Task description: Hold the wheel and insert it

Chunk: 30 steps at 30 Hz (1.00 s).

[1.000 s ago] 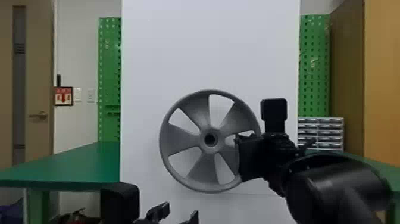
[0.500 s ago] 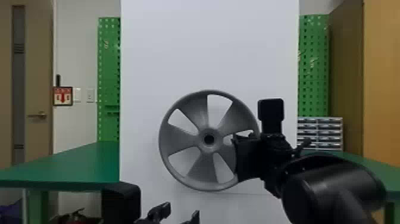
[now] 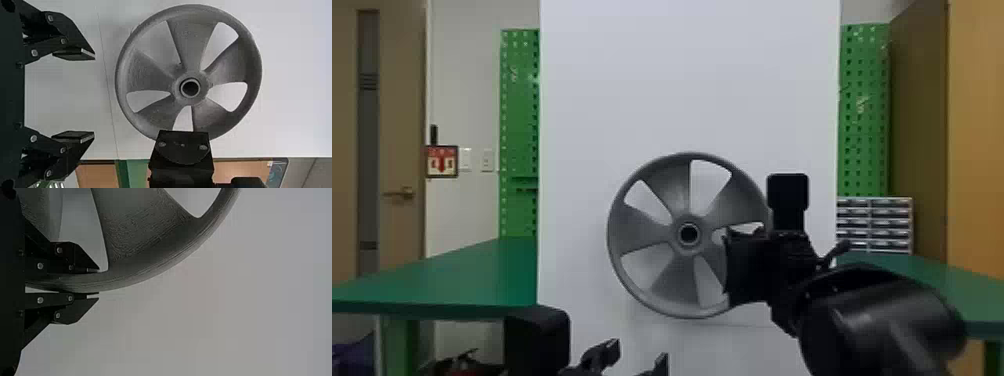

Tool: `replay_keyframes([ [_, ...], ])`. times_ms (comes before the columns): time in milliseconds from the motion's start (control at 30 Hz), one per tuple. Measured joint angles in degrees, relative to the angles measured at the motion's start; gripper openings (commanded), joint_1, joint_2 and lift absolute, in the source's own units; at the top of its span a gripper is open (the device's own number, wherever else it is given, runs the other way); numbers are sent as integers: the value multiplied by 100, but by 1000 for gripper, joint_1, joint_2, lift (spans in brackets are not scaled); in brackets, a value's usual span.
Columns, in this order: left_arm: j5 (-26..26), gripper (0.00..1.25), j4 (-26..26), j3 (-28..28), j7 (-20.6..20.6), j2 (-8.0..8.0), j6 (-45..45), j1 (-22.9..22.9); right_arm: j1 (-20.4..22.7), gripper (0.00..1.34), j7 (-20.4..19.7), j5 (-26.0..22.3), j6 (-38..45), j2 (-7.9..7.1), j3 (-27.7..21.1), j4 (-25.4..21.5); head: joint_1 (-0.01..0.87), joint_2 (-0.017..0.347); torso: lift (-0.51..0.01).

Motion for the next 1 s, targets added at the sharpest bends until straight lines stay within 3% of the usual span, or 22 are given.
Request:
replay_keyframes([
  [733,9,716,27,-28,18,0,0,-21,-74,206,0,-22,-254,-1,-36,258,5,109,-479],
  [800,10,716,27,-28,18,0,0,-21,-69,288,0,-22,-260,-1,-31,258,5,109,-479],
  [933,10,716,27,-28,18,0,0,-21,-56,591,0,-36,-291,-4,-30,265,5,109,-479],
  [1000,11,716,27,-29,18,0,0,-21,-53,661,-3,-42,-308,-4,-30,266,5,109,-479],
])
